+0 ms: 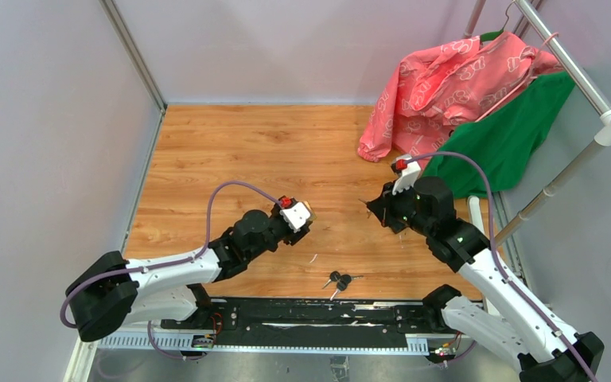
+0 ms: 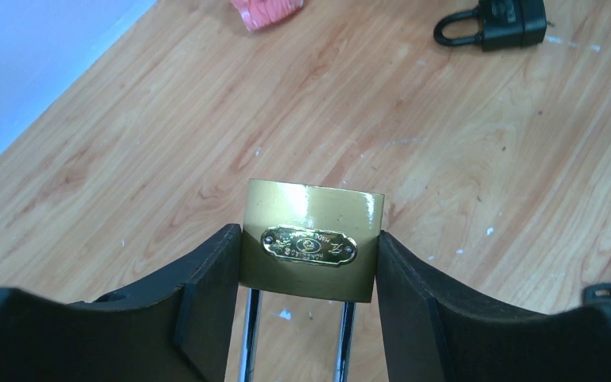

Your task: Unlock with the key

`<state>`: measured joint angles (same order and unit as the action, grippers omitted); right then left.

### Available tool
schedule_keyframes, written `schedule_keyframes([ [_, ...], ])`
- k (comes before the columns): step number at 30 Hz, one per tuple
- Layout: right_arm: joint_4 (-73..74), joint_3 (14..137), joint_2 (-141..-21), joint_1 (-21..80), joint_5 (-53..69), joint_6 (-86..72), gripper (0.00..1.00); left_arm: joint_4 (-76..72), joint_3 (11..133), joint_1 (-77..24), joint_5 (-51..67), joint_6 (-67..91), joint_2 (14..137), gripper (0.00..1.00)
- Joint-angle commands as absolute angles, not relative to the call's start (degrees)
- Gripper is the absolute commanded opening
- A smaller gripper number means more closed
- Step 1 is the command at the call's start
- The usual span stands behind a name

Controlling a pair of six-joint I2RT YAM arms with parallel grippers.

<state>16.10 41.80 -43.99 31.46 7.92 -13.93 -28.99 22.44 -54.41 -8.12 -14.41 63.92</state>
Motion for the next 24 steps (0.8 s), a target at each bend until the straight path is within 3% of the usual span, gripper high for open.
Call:
schedule_keyframes([
  [1,17.4,43.2,-43.8,30.9,8.6,-14.5,0.00,-40.6,22.1,-52.3,-2.7,-14.2,62.3,0.00],
  [10,18.0,45.9,-46.6,30.8,19.5,-13.7,0.00,-41.1,22.0,-52.1,10.8,-24.4,64.4,0.00],
  [17,22.2,50.0,-50.5,30.3,32.3,-15.9,0.00,-50.0,19.2,-52.1,17.0,-30.1,65.1,0.00],
  [24,26.6,51.1,-48.9,29.3,33.3,-20.0,0.00,-55.9,19.5,-51.4,20.4,-30.8,67.1,0.00],
])
